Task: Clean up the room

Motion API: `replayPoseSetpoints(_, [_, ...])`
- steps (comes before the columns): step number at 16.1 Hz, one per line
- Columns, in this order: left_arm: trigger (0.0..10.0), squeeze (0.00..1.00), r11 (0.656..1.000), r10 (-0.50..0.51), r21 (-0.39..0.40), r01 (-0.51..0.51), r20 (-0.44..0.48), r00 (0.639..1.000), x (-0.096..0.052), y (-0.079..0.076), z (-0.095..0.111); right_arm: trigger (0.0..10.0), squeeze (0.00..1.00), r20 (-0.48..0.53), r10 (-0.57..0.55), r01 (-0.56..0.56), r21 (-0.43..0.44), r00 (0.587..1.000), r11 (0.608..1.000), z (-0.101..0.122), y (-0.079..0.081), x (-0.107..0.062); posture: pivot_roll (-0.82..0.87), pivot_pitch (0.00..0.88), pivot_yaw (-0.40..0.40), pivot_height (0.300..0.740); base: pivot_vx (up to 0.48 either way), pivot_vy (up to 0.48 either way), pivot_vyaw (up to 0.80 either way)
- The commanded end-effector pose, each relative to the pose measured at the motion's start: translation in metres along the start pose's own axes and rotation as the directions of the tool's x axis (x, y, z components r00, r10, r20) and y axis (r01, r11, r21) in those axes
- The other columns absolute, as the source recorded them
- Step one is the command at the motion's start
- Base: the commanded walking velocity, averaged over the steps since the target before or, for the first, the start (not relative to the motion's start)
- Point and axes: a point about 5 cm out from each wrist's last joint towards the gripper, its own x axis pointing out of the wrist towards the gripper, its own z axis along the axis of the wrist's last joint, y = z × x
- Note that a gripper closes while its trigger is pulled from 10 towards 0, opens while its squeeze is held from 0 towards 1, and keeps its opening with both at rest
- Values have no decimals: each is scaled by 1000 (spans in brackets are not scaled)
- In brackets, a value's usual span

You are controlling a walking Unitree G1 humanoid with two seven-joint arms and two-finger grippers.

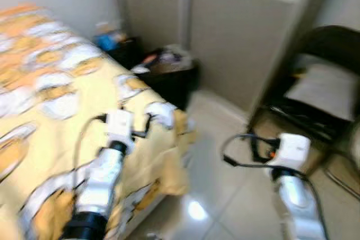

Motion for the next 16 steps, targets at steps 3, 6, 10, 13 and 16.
replayPoseSetpoints(3, [10000,0,1000,2,23,-2,-16,1000,-2,-2,0,10000,4,-4,30,-30,51,1000,998,5,2,10,-150,0,22,740,-154,296,517])
replayPoseSetpoints(6, [10000,0,999,-13,42,13,-3,1000,0,-7,3,10000,51,-20,70,-69,59,997,996,3,6,12,-151,0,26,740,-319,0,477])
replayPoseSetpoints(10, [10000,0,999,-21,41,21,-5,1000,1,-8,3,10000,106,-20,107,-106,59,994,993,1,9,11,-154,0,30,740,0,0,467])
replayPoseSetpoints(13, [10000,0,997,39,61,-37,-24,999,4,0,0,10000,161,-15,126,-125,42,992,991,2,9,11,-149,0,27,740,0,0,471])
replayPoseSetpoints(16, [10000,0,997,17,79,-15,-18,1000,5,-3,-1,10000,176,-20,165,-165,25,986,986,2,13,14,-142,0,25,740,0,0,473])
